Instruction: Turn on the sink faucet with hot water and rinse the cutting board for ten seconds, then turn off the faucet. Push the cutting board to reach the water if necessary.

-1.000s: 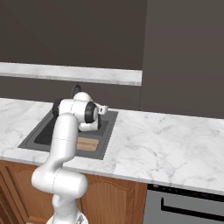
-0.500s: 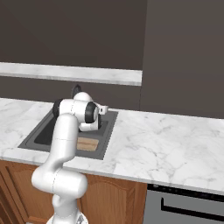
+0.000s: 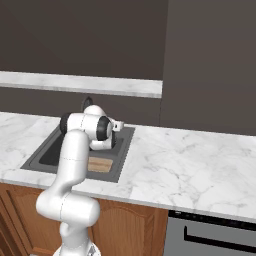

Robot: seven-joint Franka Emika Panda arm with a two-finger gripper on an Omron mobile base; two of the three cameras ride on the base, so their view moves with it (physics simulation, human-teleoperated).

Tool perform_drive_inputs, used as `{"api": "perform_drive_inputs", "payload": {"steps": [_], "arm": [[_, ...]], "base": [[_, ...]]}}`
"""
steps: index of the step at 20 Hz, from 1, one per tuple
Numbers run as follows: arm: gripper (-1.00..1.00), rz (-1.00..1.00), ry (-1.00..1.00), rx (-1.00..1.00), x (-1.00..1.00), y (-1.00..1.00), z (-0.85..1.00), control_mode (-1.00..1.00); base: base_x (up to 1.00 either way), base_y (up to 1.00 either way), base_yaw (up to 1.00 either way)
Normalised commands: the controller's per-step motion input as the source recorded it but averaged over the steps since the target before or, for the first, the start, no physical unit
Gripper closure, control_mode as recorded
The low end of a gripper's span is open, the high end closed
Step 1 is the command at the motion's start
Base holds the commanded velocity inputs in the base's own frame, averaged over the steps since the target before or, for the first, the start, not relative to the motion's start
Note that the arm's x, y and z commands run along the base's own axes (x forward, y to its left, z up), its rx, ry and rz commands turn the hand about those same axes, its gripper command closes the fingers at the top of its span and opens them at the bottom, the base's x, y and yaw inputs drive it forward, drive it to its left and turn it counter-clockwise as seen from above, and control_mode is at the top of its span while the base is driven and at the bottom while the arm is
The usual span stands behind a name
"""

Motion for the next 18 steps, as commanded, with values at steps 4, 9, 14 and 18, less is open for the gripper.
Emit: {"api": "perform_drive_inputs", "payload": {"steps": [4,9,14,18], "arm": [[-1.00,0.00,0.00,0.00,-0.20,-0.89,-0.03,-1.00],[-1.00,0.02,0.00,0.00,-0.25,-0.89,-0.10,-1.00],[-1.00,0.03,0.00,0.00,-0.29,-0.84,-0.18,-1.00],[-1.00,0.04,0.00,0.00,-0.27,-0.88,-0.21,-1.00]], "base": [[0.00,0.00,0.00],[0.00,0.00,0.00],[0.00,0.00,0.00],[0.00,0.00,0.00]]}}
